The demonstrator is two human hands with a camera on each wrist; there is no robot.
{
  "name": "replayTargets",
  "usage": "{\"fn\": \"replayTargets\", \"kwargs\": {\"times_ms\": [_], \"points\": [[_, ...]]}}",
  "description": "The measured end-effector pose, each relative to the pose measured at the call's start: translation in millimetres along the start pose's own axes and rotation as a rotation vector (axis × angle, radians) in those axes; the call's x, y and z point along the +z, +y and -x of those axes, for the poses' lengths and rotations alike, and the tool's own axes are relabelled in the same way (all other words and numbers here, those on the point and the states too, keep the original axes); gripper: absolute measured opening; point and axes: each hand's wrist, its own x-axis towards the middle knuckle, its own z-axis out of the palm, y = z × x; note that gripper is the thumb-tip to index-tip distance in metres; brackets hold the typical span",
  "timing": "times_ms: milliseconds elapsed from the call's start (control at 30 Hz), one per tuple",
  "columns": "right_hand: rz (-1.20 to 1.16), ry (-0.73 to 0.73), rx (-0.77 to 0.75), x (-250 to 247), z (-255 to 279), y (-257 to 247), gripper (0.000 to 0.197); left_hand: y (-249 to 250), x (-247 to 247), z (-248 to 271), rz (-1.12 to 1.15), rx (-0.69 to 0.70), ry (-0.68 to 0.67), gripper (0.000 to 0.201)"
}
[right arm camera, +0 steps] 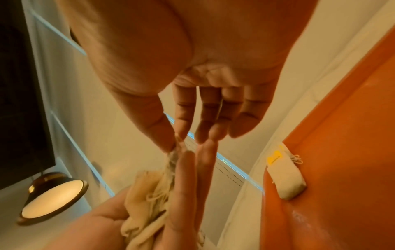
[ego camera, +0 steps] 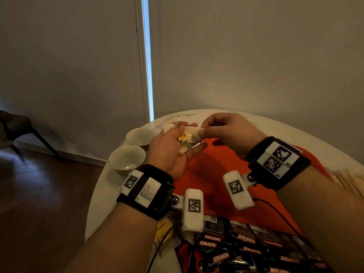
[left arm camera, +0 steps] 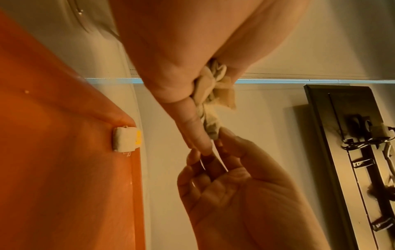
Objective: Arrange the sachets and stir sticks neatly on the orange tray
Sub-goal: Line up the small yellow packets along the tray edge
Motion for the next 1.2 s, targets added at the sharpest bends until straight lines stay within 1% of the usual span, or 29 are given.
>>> {"fn": "replayTargets", "kwargs": {"times_ms": [100, 167, 233, 333, 367, 400, 467, 533, 600, 667, 733, 800, 867, 933, 1000, 1033, 1133, 1200], "points": [[-0.302, 0.025, 0.014, -5, 2, -5, 0.011, 1, -1, -2, 0.025, -0.008, 0.067, 0.019], [-0.465, 0.049, 0.031, -6, 3, -8, 0.013, 1, -1, -3, -0.016, 0.004, 0.087, 0.016], [-0.523, 0.052, 0.056, -4, 4, -8, 0.014, 1, -1, -3, -0.08, 0.014, 0.098, 0.014], [-0.554, 0.037, 0.08, 2, 4, -4, 0.015, 2, 0, -1, -0.168, 0.014, 0.06, 0.031], [-0.56, 0.021, 0.088, 4, 3, -3, 0.016, 1, 0, 0, -0.202, 0.025, 0.038, 0.033], [-0.557, -0.003, 0.093, 5, 4, -2, 0.018, 0, 0, 0, -0.235, 0.048, 0.022, 0.031], [-0.506, -0.051, 0.106, 6, 5, -1, 0.02, -2, -3, 0, -0.286, 0.094, 0.018, 0.014], [-0.404, -0.065, 0.112, 7, 7, 0, 0.015, -3, -6, -2, -0.321, 0.123, 0.033, 0.002], [-0.314, -0.04, 0.093, 6, 7, -1, 0.008, -4, -7, -3, -0.34, 0.135, 0.05, 0.001], [-0.255, 0.039, 0.052, 4, 5, -2, 0.011, -4, -7, -3, -0.334, 0.153, 0.055, 0.004], [-0.194, 0.149, -0.009, 3, 3, -5, 0.013, -4, -6, -3, -0.333, 0.184, 0.056, 0.006], [-0.051, 0.211, -0.099, 3, 1, -7, 0.012, -5, -5, -3, -0.347, 0.203, 0.044, 0.003], [0.128, 0.165, -0.184, 6, 2, -9, 0.01, -5, -3, -1, -0.347, 0.2, 0.004, 0.006], [0.232, 0.086, -0.217, 10, 4, -11, 0.01, -6, 0, 1, -0.329, 0.189, -0.031, 0.015], [0.228, 0.051, -0.203, 9, 5, -12, 0.008, -5, 0, 1, -0.333, 0.184, -0.029, 0.026], [0.206, 0.046, -0.192, 8, 5, -13, 0.009, -5, 0, 1, -0.335, 0.183, -0.016, 0.028], [0.087, 0.082, -0.174, 7, 3, -13, 0.005, -3, -4, -3, -0.339, 0.187, 0.037, 0.015], [0.008, 0.117, -0.131, 6, -1, -11, 0.013, -3, -4, -4, -0.344, 0.189, 0.049, 0.01]]}}
